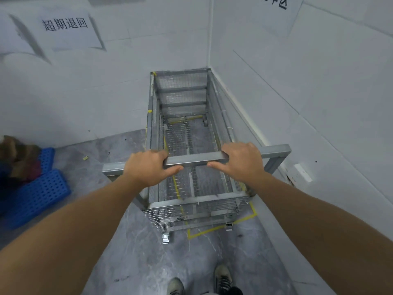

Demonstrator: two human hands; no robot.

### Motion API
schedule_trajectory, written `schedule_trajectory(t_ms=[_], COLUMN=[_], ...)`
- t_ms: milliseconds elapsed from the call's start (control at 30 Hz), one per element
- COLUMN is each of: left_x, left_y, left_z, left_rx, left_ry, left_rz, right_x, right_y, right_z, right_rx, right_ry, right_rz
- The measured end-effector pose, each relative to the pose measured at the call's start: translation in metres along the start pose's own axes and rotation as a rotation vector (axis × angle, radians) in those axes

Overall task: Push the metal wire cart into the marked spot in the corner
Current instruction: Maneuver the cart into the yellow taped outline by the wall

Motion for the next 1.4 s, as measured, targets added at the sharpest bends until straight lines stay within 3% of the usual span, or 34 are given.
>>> schedule_trajectory(t_ms=[200, 467, 1400], left_x=[0.002, -0.003, -0.003], left_y=[0.003, 0.007, 0.004], left_z=[0.003, 0.002, 0.000], left_rx=[0.052, 0.029, -0.075], left_ry=[0.101, 0.118, 0.002], left_rz=[-0.059, -0.060, -0.034], right_x=[0.003, 0.008, 0.011], right_y=[-0.001, 0.000, -0.001], right_z=[0.005, 0.006, 0.007], right_rx=[0.033, 0.056, 0.007], right_ry=[0.058, 0.075, 0.120], right_rz=[-0.025, -0.017, 0.092])
Point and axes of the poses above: each hand's wrist, its own z-axis away from the middle knuckle, its own x-axis out of the palm, y = z × x, the point moved 4 cm from there along -z, towards the middle knuckle, and after that the axes turned 7 degrees about x, right-handed, at the moved point
